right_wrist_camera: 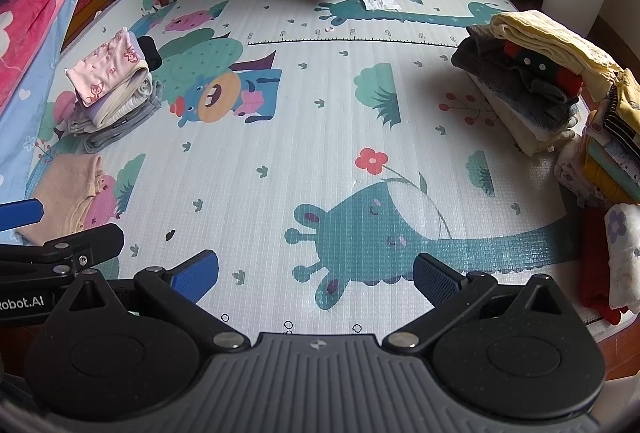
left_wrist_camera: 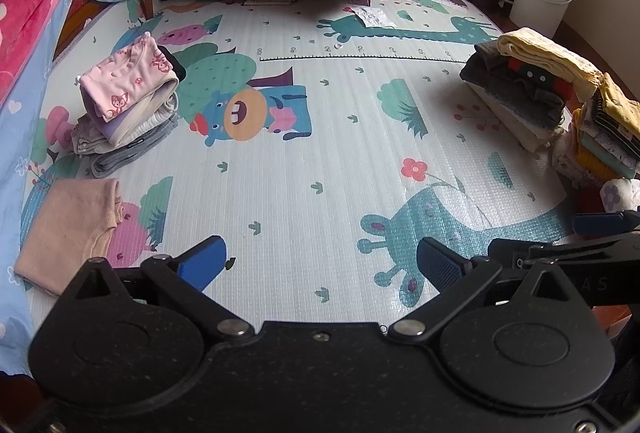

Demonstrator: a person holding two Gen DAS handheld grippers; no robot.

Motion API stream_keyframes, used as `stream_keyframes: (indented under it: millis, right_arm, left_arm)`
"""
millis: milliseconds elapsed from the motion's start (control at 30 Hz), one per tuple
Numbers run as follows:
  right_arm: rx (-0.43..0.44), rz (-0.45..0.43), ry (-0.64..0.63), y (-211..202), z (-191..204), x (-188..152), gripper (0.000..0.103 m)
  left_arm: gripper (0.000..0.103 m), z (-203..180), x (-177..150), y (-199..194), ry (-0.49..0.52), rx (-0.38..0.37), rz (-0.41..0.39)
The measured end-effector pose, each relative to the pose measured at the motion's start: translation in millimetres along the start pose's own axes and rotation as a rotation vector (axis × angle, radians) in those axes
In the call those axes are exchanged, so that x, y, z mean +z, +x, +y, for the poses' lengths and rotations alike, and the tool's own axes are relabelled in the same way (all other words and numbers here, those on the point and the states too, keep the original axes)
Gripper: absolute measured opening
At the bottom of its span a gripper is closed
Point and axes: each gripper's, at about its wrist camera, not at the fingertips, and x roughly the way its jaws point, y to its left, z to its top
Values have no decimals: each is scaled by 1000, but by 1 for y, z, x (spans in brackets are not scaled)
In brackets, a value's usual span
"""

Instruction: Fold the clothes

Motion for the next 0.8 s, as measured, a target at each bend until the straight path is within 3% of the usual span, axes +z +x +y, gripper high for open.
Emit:
stream_keyframes:
  millis: [800]
  right_arm:
    - [0,6,2,0,-1,3,103]
  left_arm:
    - [103,6,0,3,-2,-3,3]
